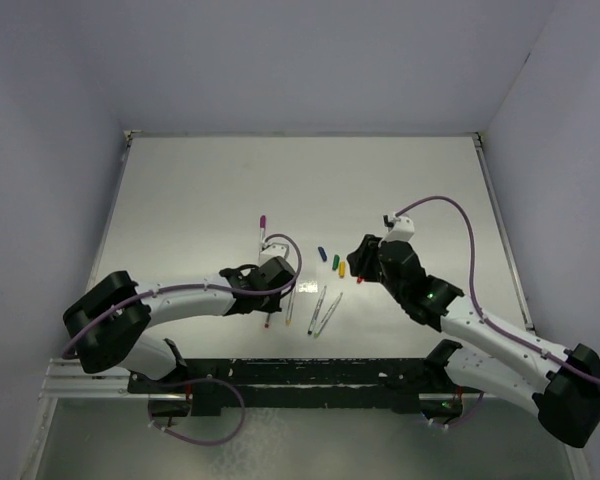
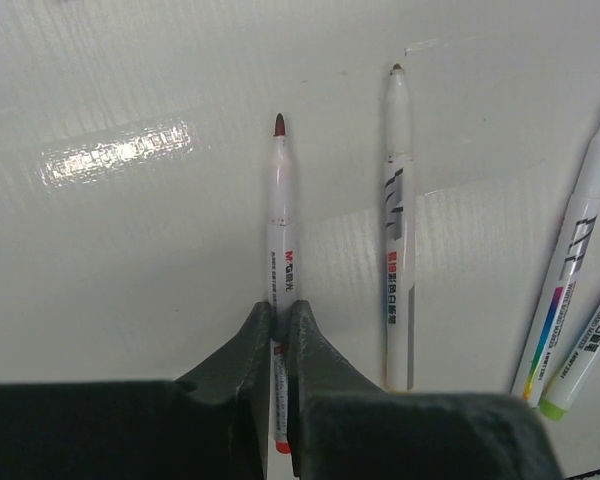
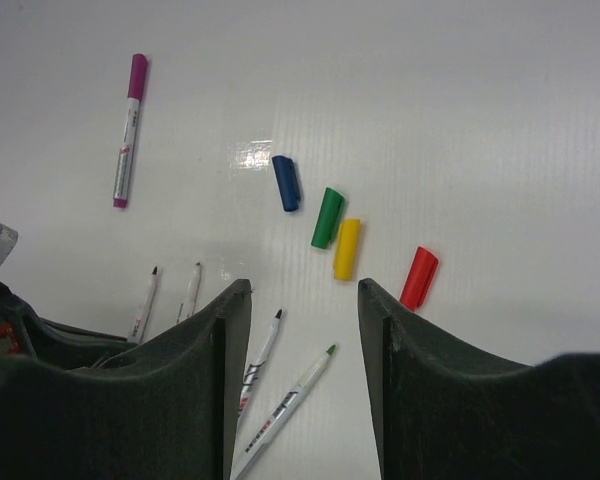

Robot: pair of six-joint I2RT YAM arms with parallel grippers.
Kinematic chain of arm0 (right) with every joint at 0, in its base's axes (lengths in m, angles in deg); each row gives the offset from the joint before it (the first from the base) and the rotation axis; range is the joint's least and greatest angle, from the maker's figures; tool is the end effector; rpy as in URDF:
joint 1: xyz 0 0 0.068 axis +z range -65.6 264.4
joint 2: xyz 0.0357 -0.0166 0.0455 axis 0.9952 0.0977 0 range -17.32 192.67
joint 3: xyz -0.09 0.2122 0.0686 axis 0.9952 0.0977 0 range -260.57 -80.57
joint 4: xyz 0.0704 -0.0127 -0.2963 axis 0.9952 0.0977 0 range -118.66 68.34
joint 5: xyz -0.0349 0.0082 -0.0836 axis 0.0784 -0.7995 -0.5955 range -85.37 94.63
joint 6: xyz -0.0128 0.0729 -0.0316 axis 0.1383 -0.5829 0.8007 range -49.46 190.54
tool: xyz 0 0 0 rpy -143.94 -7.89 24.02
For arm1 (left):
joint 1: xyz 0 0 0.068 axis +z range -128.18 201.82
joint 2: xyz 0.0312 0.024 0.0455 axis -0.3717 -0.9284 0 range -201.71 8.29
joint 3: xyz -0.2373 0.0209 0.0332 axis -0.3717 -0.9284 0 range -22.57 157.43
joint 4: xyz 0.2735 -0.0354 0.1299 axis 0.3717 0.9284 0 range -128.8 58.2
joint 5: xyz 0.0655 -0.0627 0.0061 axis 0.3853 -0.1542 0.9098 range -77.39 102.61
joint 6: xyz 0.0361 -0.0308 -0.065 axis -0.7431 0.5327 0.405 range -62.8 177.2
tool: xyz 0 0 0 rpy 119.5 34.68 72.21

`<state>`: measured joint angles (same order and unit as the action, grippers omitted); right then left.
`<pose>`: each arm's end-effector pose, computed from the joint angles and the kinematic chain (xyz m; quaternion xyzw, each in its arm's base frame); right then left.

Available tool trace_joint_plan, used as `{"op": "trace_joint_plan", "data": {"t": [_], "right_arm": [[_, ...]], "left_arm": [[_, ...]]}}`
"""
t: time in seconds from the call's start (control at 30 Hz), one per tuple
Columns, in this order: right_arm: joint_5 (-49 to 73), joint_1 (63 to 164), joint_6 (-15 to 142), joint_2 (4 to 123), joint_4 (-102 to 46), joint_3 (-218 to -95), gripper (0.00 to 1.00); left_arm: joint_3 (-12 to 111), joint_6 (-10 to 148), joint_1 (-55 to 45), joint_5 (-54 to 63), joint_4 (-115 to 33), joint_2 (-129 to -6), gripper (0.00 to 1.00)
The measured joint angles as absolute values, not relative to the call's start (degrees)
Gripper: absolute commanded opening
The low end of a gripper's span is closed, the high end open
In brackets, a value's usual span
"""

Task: Insert the pens into the pen caps

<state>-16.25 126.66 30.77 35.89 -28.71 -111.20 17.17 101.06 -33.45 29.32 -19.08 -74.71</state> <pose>0.2402 0.1848 0.1885 0.0828 0.8199 0.2448 0.5109 0.1923 -0.2423 0.0614 0.0619 0.9606 -0.0843 0.2574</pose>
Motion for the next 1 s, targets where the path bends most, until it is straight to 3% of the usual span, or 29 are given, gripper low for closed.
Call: {"op": "trace_joint_plan", "data": {"t": [0.13, 0.3, 0.53, 1.0], "right_arm": [[-16.60, 126.63, 30.33, 35.89, -27.49, -111.29, 0.49], [-19.27, 126.63, 28.28, 37.74, -22.53, -113.04, 0.39], [-22.05, 126.44, 25.92, 45.52, -15.71, -116.34, 0.32], [-21.11, 123.44, 25.72, 58.57, -16.21, -118.17, 0.30]], "left_arm": [[17.15, 100.86, -33.45, 28.67, -20.98, -75.32, 0.00], [17.24, 99.92, -33.43, 28.03, -23.32, -76.04, 0.00], [17.00, 98.37, -33.43, 26.83, -21.90, -74.54, 0.00], [16.89, 95.02, -33.49, 26.98, -14.29, -62.34, 0.00]]}}
